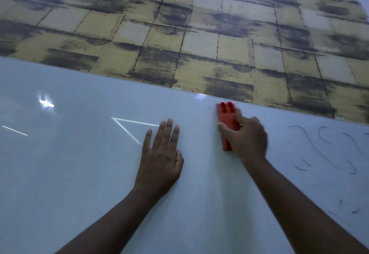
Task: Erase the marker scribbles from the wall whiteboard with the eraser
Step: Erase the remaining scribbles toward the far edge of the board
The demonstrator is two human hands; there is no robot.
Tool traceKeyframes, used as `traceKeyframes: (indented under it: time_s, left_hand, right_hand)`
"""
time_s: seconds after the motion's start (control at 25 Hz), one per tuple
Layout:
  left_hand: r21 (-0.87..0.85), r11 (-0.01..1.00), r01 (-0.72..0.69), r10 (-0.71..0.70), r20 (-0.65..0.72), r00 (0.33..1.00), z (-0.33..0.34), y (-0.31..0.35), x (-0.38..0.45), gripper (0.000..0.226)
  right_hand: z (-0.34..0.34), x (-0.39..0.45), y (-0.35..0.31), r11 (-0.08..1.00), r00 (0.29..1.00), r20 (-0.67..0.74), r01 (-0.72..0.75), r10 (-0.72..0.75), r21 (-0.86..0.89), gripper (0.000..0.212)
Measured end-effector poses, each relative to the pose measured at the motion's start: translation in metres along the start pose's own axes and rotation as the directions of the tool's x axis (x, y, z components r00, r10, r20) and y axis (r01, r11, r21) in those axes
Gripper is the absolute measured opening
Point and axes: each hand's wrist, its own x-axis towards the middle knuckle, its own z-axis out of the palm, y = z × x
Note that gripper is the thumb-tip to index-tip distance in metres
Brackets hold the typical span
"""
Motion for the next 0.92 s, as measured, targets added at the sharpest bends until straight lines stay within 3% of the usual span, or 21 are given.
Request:
traceKeyframes:
  time_s: [0.12,0.24,0.32,0.48,0.72,0.84,0.92]
  left_hand:
    - [-0.039,0.999,0.013,-0.012,0.033,0.999,-0.004,-0.004,0.001,0.069]
    - [-0.088,0.996,0.024,-0.021,0.026,0.999,-0.008,-0.005,0.002,0.071]
    - [-0.095,0.995,0.012,-0.014,-0.023,1.000,-0.010,-0.004,0.002,0.069]
    - [-0.088,0.996,0.020,-0.027,-0.083,0.996,-0.010,0.001,0.001,0.065]
    - [-0.026,0.999,0.044,-0.047,-0.131,0.990,-0.007,0.024,0.001,0.048]
    - [-0.021,1.000,0.009,-0.012,-0.137,0.990,-0.002,0.050,0.004,0.047]
    - [-0.011,1.000,-0.029,0.028,-0.117,0.993,0.003,0.076,0.012,0.050]
  right_hand:
    - [0.026,-0.024,-0.041,0.971,0.967,0.118,0.234,-0.227,-0.051,0.080]
    - [0.023,-0.021,-0.034,0.956,0.949,0.172,0.282,-0.265,-0.085,0.085]
    - [0.008,-0.009,-0.012,0.968,0.965,0.160,0.225,-0.206,-0.112,0.081]
    - [-0.031,0.018,0.055,0.995,0.998,0.007,-0.056,0.057,-0.080,0.077]
    - [-0.093,0.043,0.146,0.899,0.897,-0.073,-0.437,0.436,0.001,0.079]
    - [-0.097,0.046,0.146,0.907,0.906,-0.060,-0.421,0.420,-0.011,0.072]
    - [-0.088,0.035,0.134,0.953,0.954,-0.029,-0.298,0.297,-0.049,0.070]
